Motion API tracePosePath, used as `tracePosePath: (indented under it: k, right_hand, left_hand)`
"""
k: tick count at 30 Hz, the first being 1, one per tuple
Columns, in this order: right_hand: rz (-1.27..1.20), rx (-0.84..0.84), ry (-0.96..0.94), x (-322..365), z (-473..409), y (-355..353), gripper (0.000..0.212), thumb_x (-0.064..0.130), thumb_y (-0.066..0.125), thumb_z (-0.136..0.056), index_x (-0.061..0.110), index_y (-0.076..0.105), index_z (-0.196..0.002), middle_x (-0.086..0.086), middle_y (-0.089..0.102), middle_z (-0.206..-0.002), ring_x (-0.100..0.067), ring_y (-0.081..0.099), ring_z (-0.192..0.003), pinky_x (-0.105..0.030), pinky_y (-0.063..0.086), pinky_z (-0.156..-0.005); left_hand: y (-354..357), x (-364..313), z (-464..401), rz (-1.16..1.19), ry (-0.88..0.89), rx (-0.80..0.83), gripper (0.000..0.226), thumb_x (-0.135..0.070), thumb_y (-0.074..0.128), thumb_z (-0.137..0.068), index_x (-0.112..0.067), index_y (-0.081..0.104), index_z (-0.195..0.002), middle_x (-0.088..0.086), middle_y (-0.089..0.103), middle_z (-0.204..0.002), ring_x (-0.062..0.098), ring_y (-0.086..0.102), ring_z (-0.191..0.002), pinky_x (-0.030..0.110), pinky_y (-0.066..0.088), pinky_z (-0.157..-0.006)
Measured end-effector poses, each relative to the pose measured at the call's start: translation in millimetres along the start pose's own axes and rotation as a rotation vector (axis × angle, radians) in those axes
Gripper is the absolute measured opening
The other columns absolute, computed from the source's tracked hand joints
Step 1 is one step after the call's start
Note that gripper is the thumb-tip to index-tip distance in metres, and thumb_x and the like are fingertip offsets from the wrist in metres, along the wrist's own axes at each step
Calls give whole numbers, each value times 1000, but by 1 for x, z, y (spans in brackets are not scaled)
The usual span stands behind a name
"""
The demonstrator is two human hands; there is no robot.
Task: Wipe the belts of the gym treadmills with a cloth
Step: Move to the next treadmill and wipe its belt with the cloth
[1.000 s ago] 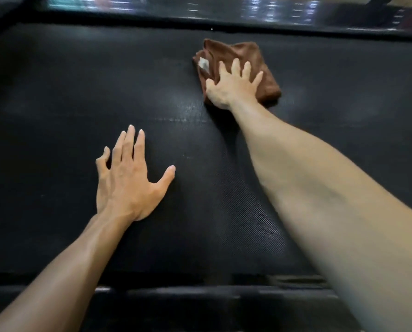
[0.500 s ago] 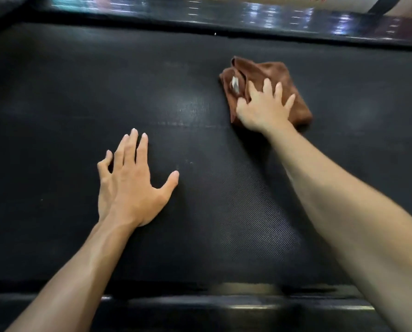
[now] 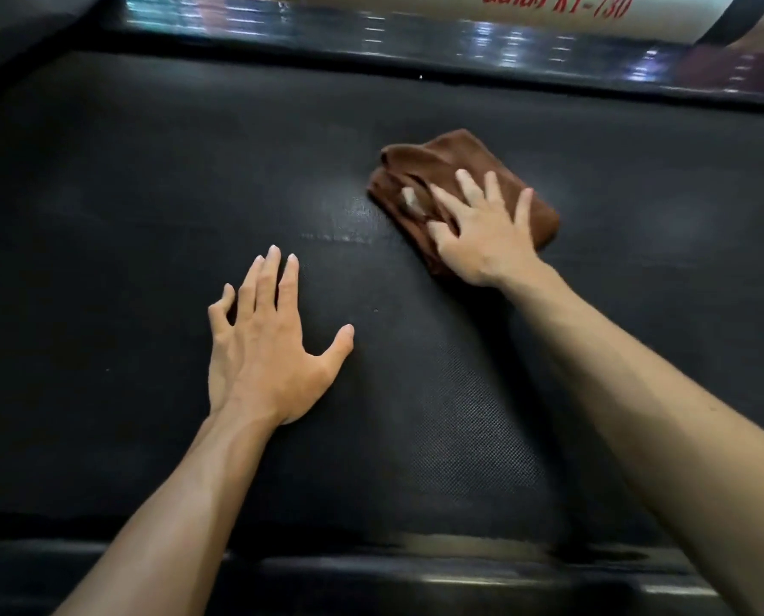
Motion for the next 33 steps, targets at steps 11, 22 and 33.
tracePosePath:
  k: [11,22,33]
  right_hand:
    - [-48,23,-32,123,-95,-6,63,48,23,-104,34,19,-165,-11,-6,-174,-33,-15,-159,-65,-17,-121]
    - [-55,-7,203,-9,-50,-14,64,57,25,-101,44,16,-163,-1,-3,-175,-33,-10,-160,-64,-12,-123]
    - [-1,74,-192,112,-96,-6,58,55,24,-108,44,16,-164,-1,-5,-175,-29,-13,-160,-62,-14,-123]
  left_hand:
    - [1,1,-3,1,4,1,105,-82,10,-81,-18,7,-164,-2,-1,-172,13,-2,-158,46,14,-125]
    - [0,1,-1,16,-2,5,106,-82,11,-81,-16,9,-164,-1,1,-172,13,-1,-158,47,14,-125]
    - [0,3,-1,5,5,14,107,-84,9,-80,-19,5,-164,-3,-3,-172,13,-3,-158,47,14,-126]
Point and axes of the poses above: each hand's wrist, its own z-axis away from the middle knuckle, its own y-axis out of the palm, x = y × z, the point moved 7 cm from there along -z, towards the middle knuckle
